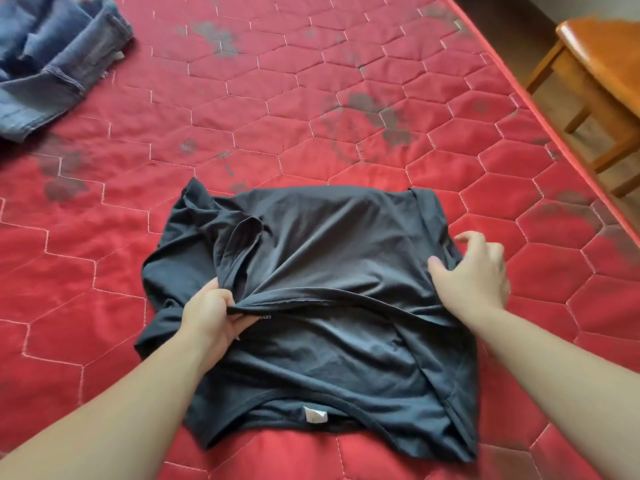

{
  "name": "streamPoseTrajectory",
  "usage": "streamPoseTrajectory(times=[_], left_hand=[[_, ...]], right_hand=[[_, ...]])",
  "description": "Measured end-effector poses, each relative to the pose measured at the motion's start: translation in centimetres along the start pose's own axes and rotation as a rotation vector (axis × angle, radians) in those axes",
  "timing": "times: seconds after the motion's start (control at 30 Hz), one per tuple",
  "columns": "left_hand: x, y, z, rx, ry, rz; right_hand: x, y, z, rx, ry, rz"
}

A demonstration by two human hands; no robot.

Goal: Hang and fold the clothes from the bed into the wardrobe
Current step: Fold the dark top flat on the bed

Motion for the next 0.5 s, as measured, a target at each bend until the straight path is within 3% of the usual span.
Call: streamPoseTrajectory(times=[0.07,0.13,0.2,0.37,0.43,0.5], left_hand=[[-0.3,-0.2,-0.1,-0.033,0.015,0.017],[-0.7,-0.4,0.0,-0.048,0.032,0.031],[-1.0,-0.3,0.0,-0.038,0.049,0.052],[-3.1,0.7,0.7,-0.029,0.102,0.135],[-3.7,1.2,1.6,-0.049,0.143,0.159],[-3.8,1.6,2.2,-0.099,0.188,0.178]], right_hand=[[-3.4,3.2,0.0,0.171,-0.12,0.175],[-7.6,8.0,-2.8,0.293,0.077,0.392],[-11.3,12.7,-6.1,0.3,0.302,0.492],[-12.9,20.4,-11.5,0.27,0.577,0.22],[-12.4,21.3,-12.7,0.246,0.593,0.125],[-13.1,22.3,-12.6,0.25,0.532,0.228]])
Point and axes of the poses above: each hand's wrist, its own x-axis towards the middle knuckle, its own z-axis out of the back of the hand, y = z × x, the point moved 5 cm from there along x, towards the middle knuckle, and after that the axes turned 8 degrees about -z, right-handed, at the moved point
